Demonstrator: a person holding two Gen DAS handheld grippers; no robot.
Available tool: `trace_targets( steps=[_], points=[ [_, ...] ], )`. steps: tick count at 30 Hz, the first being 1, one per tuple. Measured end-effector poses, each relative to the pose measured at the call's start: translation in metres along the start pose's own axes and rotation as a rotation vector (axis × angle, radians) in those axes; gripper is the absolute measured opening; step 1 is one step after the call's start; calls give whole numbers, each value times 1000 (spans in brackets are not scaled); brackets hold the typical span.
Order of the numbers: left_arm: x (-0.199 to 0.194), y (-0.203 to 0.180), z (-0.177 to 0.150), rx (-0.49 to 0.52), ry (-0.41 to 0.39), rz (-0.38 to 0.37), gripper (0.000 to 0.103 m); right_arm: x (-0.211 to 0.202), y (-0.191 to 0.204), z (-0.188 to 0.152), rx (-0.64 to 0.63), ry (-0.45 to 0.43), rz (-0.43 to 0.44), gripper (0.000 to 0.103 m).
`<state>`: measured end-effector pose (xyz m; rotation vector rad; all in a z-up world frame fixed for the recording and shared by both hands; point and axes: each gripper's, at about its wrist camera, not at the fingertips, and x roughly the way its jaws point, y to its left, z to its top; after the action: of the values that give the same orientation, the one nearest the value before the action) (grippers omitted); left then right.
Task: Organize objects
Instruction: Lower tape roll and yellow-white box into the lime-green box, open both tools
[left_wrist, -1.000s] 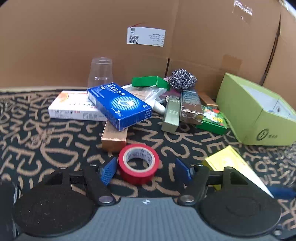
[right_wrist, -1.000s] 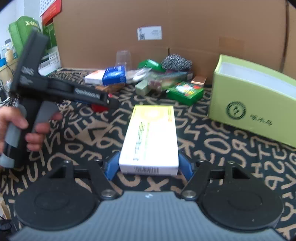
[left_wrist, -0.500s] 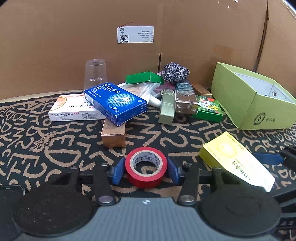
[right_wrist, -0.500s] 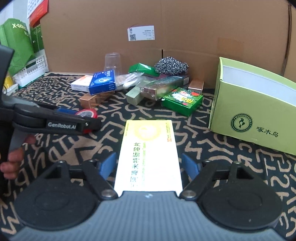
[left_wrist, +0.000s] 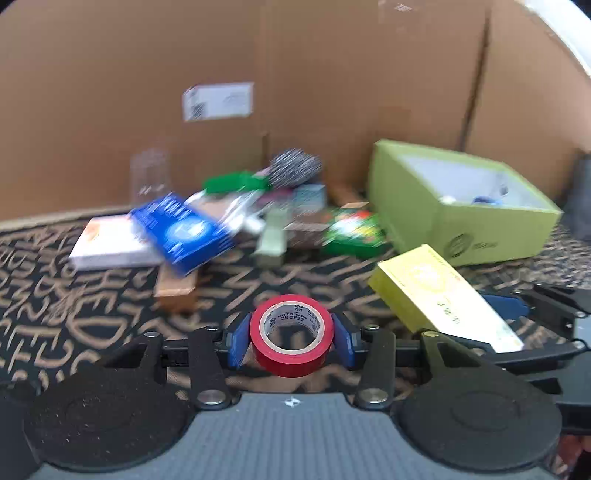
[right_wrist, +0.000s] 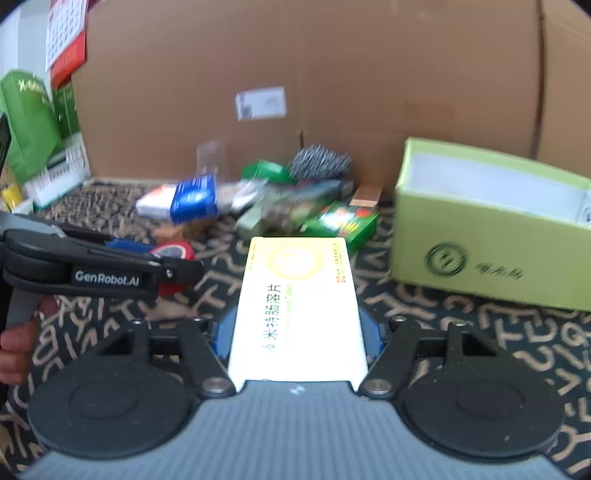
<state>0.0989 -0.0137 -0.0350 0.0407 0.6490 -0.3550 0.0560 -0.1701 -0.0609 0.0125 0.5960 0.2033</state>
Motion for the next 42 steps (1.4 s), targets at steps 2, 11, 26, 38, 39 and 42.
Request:
trace_targets(
  steps=[2,11,26,38,39,42],
  points=[
    [-6,-14,9,26,-25,-26,49,-13,-8,5,11,-34,-6,65],
    [-12,-83,64,147,-133,-128,49,-61,-71,39,61,-186,-119,65],
    [93,-144,129,195,-124,-110,49,-8,-215,90,48,-129,-479,65],
    [130,-140,132,200,-97,-114,60,39,-244,82,-2,-28,-515,70],
    [130,-140,132,196,-99,-121,80,39,-245,81,2,-24,-501,82],
    [127,-137,128,175,-136,-126,89,24,-221,70,6,-72,-473,99]
  ],
)
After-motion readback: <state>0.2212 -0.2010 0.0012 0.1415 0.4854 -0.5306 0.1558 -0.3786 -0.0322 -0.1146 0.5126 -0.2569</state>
